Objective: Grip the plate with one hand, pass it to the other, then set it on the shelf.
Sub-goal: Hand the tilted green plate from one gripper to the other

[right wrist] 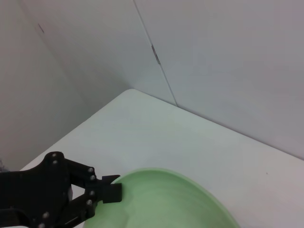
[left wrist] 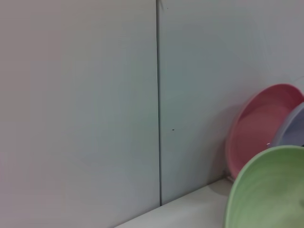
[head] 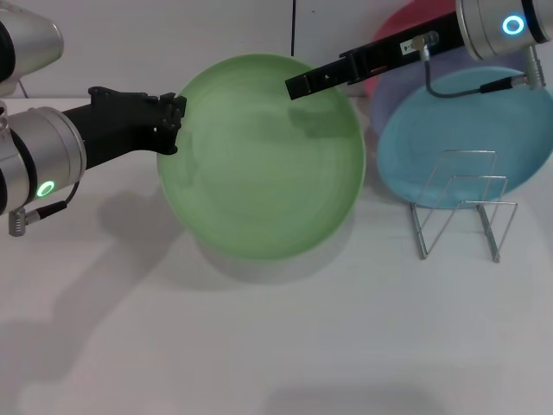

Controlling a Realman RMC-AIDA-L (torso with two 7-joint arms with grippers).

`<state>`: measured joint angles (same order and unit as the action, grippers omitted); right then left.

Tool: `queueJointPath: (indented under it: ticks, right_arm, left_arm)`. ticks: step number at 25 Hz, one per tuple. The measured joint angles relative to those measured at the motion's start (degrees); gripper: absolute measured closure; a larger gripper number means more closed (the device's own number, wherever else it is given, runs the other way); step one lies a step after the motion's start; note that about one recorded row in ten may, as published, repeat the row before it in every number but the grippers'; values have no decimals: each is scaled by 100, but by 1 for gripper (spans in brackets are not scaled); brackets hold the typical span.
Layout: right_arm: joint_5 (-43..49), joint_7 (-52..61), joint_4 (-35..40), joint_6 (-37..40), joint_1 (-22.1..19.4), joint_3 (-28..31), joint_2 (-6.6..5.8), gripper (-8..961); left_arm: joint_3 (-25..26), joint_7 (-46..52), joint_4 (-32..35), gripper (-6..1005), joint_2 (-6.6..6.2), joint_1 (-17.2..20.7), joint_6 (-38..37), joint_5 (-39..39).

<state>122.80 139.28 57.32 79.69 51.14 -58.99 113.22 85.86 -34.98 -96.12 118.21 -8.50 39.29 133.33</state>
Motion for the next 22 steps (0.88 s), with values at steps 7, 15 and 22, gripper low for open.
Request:
queueJointPath:
  ticks: [7,15,22]
  right_arm:
    - [0,0,5,21,-7,-37,28,136]
    - [-20,0,130,80,-79,-9,35,136]
    - [-44,0,230,133,-126,0,42,136]
  left_arm:
    - [-8,0,-7,965,0,-20,0,0]
    - [-8,0,-12,964,0,-5,0,0]
    - [-8,0,-12,964,0,31,0,0]
